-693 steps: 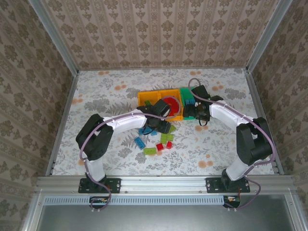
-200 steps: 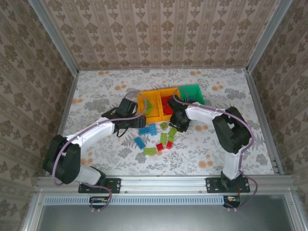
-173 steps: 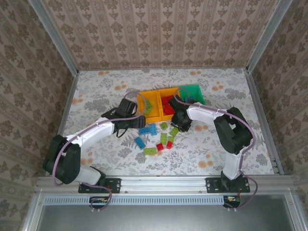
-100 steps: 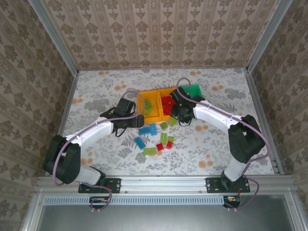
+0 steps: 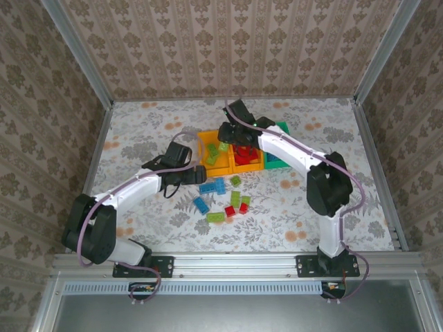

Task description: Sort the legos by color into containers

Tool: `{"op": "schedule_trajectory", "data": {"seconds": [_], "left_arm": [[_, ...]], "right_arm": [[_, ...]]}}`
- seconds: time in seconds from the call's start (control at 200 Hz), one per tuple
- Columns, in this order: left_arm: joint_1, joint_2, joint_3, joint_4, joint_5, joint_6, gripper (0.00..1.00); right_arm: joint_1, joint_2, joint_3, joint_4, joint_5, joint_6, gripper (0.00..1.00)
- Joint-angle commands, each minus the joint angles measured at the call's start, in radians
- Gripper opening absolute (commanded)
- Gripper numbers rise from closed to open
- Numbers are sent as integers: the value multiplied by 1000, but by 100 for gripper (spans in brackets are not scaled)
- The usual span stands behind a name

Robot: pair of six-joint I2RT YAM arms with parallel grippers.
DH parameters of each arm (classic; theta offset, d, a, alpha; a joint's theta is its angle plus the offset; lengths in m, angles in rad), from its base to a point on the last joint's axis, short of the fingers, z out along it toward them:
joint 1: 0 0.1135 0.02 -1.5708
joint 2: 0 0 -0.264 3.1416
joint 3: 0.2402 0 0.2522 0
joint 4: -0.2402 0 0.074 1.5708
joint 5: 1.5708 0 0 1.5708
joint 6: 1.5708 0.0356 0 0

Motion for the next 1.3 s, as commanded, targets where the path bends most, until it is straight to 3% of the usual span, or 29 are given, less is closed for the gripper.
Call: {"op": "schedule_trajectory", "data": {"seconds": [0.0,0.15,0.23,0.43,0.585,0.705,0.98,1.295], "left_arm": [[7,-19,-18,-10,12,-28,95],[7,-22,-24,-10,13,-34,96],[7,-20,-22,-11,12,-34,97],[7,-13,-21,-9,13,-34,97],[7,-10,-25,-3,13,-36,98],[7,-16,-29,-7,3,-33,98],[7,-65,-59,20,-46,-21,99],[7,-77,-76,33,-44,-27,99]], "right_arm": [[7,60,81,-20,-15,-66,37],[7,119,137,-55,-30,-78,46],[8,129,147,-72,-41,-78,60],[20,47,77,-56,-51,-78,75],[36,-76,-59,-61,-47,-96,76],[55,-168,-172,-173,8,-75,76],[163,-395,-552,-254,47,266,75],[307,-374,-640,-266,37,401,69]]}}
